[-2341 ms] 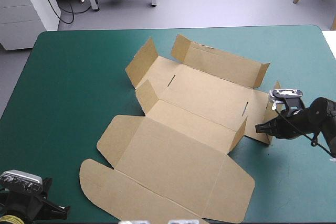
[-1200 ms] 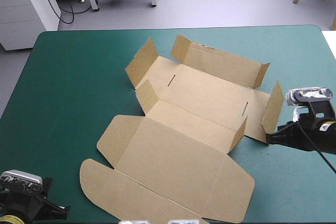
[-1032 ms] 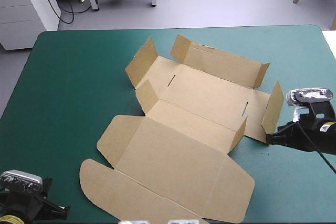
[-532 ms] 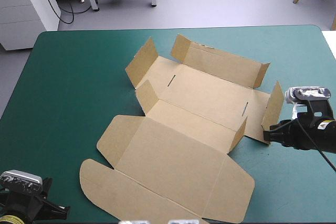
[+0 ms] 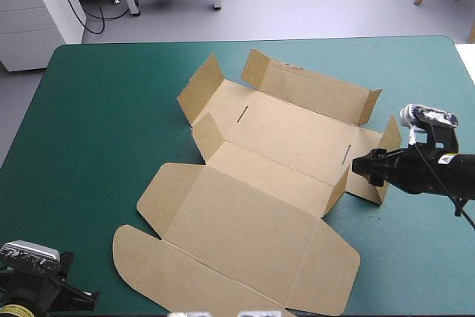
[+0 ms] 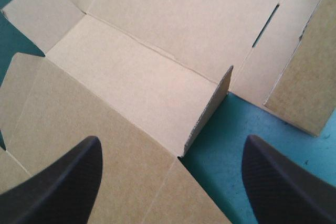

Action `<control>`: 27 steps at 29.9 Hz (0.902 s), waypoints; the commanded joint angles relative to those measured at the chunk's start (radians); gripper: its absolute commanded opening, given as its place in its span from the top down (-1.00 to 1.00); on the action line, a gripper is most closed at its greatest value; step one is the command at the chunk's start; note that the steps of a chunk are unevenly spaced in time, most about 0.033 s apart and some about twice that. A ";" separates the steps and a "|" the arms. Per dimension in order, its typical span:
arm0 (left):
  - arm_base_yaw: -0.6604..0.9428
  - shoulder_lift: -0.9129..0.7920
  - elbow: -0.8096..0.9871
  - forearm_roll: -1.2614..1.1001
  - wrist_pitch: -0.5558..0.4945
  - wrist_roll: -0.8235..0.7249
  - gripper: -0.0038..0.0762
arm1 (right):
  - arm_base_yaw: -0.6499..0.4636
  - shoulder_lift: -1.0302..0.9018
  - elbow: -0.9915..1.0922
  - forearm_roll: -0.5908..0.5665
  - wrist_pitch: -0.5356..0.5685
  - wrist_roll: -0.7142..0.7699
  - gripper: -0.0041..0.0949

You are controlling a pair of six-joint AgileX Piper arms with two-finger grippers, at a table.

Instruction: Fold the box

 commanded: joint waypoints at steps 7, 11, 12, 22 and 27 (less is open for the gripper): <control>0.001 0.017 -0.019 0.003 -0.056 -0.011 0.93 | 0.001 0.232 -0.029 0.049 -0.003 -0.029 -0.27; 0.001 0.017 -0.019 0.003 -0.056 -0.011 0.93 | 0.001 0.314 -0.029 0.071 -0.003 -0.038 -0.23; 0.001 0.017 -0.019 0.003 -0.056 -0.011 0.93 | 0.001 0.328 -0.029 0.075 -0.003 -0.041 -0.23; 0.001 0.017 -0.019 0.003 -0.056 -0.011 0.93 | 0.114 0.404 -0.029 0.028 -0.008 0.034 -0.23; 0.001 0.017 -0.019 0.003 -0.056 -0.011 0.93 | 0.191 0.416 -0.029 -0.053 -0.108 0.164 -0.23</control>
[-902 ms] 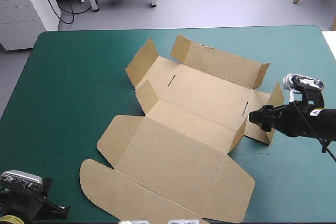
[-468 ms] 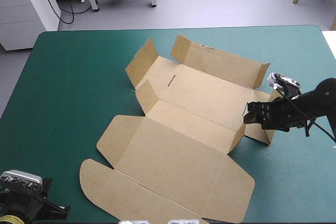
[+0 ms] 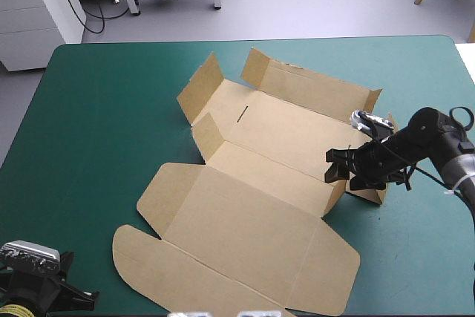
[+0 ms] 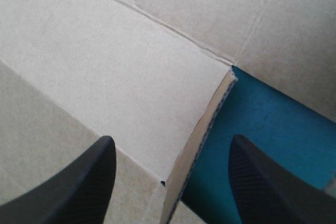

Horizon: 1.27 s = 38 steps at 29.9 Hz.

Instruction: Fold the box

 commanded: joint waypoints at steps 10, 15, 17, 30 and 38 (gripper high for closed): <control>0.001 0.017 -0.019 0.003 -0.056 -0.011 0.93 | 0.047 0.042 -0.029 -0.069 -0.047 0.149 -0.13; 0.001 0.017 -0.019 0.003 -0.056 -0.011 0.93 | 0.047 0.067 -0.029 -0.059 -0.052 0.158 0.31; 0.001 0.017 -0.019 0.003 -0.056 -0.011 0.93 | 0.047 0.071 -0.029 -0.059 -0.054 0.158 0.48; 0.001 0.017 -0.019 0.003 -0.056 -0.011 0.93 | 0.087 0.071 -0.029 -0.092 -0.088 0.095 0.95; 0.001 0.017 -0.019 0.003 -0.056 -0.011 0.93 | 0.124 0.071 -0.055 -0.156 -0.155 0.063 0.95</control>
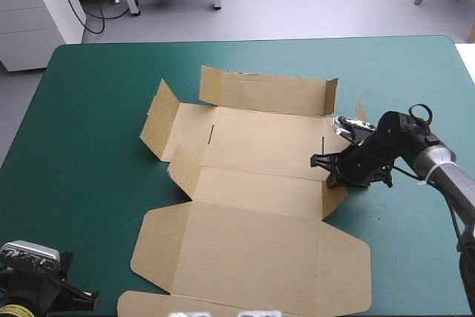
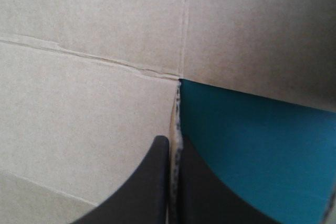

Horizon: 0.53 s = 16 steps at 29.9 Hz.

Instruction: Fold the box

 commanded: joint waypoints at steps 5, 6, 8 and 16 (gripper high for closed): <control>0.001 0.017 -0.019 0.003 -0.056 -0.011 0.93 | 0.000 -0.030 -0.131 -0.154 -0.029 -0.110 0.95; 0.001 0.017 -0.019 0.003 -0.056 -0.011 0.93 | 0.000 -0.024 -0.149 -0.156 -0.034 -0.134 0.95; 0.001 0.017 -0.019 0.003 -0.056 -0.011 0.93 | 0.000 -0.005 -0.191 -0.158 -0.035 -0.195 0.95; 0.001 0.017 -0.019 0.003 -0.056 -0.011 0.93 | 0.001 0.191 -0.420 -0.153 -0.025 -0.381 0.95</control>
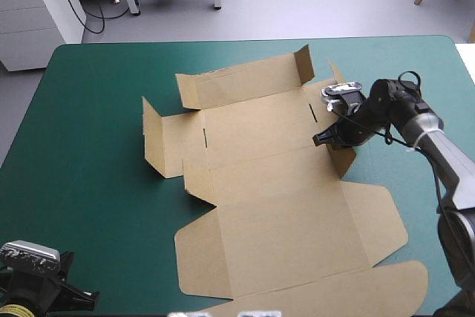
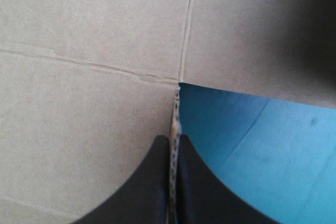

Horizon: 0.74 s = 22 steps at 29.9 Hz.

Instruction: Fold the box

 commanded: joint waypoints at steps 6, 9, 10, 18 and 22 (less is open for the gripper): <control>0.001 0.017 -0.019 0.003 -0.056 -0.011 0.93 | 0.012 0.193 -0.386 0.001 0.098 -0.320 0.95; 0.001 0.017 -0.019 0.003 -0.056 -0.011 0.93 | 0.025 0.279 -0.534 -0.014 0.220 -0.423 0.95; 0.001 0.017 -0.019 0.003 -0.056 -0.011 0.93 | 0.033 0.304 -0.576 -0.017 0.224 -0.425 0.95; 0.001 0.017 -0.019 0.003 -0.056 -0.011 0.93 | 0.133 0.357 -0.735 -0.019 0.222 -0.673 0.95; 0.001 0.017 -0.019 0.003 -0.056 -0.011 0.93 | 0.188 0.355 -0.742 -0.016 0.223 -0.740 0.95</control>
